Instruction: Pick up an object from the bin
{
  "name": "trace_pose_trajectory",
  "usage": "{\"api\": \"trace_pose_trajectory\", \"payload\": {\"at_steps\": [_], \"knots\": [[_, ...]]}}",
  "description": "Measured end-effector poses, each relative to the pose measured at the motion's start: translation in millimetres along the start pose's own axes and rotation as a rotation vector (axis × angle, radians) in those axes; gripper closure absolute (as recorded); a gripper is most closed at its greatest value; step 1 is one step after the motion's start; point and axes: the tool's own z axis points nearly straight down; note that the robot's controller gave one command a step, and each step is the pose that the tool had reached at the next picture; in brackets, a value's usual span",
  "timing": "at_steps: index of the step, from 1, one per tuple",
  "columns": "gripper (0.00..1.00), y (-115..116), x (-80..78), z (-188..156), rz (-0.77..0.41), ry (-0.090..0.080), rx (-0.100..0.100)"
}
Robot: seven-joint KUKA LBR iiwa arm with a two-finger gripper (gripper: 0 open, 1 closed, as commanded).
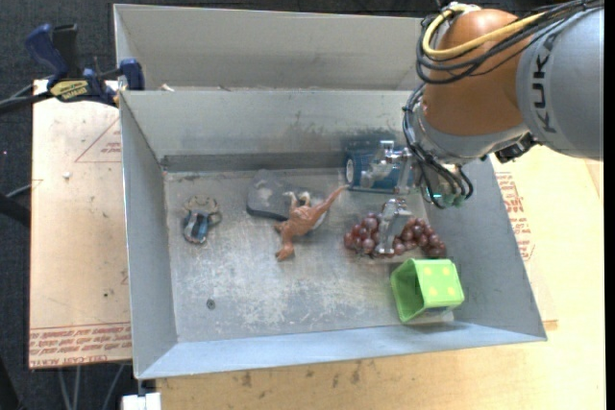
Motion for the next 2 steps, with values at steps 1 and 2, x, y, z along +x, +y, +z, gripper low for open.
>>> {"api": "trace_pose_trajectory", "payload": {"at_steps": [1, 2], "knots": [[0.00, 0, -1.5, -4, 0.000, -0.007, 0.000], [0.00, -16, 6.6, 38, -0.025, -0.016, 0.000]]}}
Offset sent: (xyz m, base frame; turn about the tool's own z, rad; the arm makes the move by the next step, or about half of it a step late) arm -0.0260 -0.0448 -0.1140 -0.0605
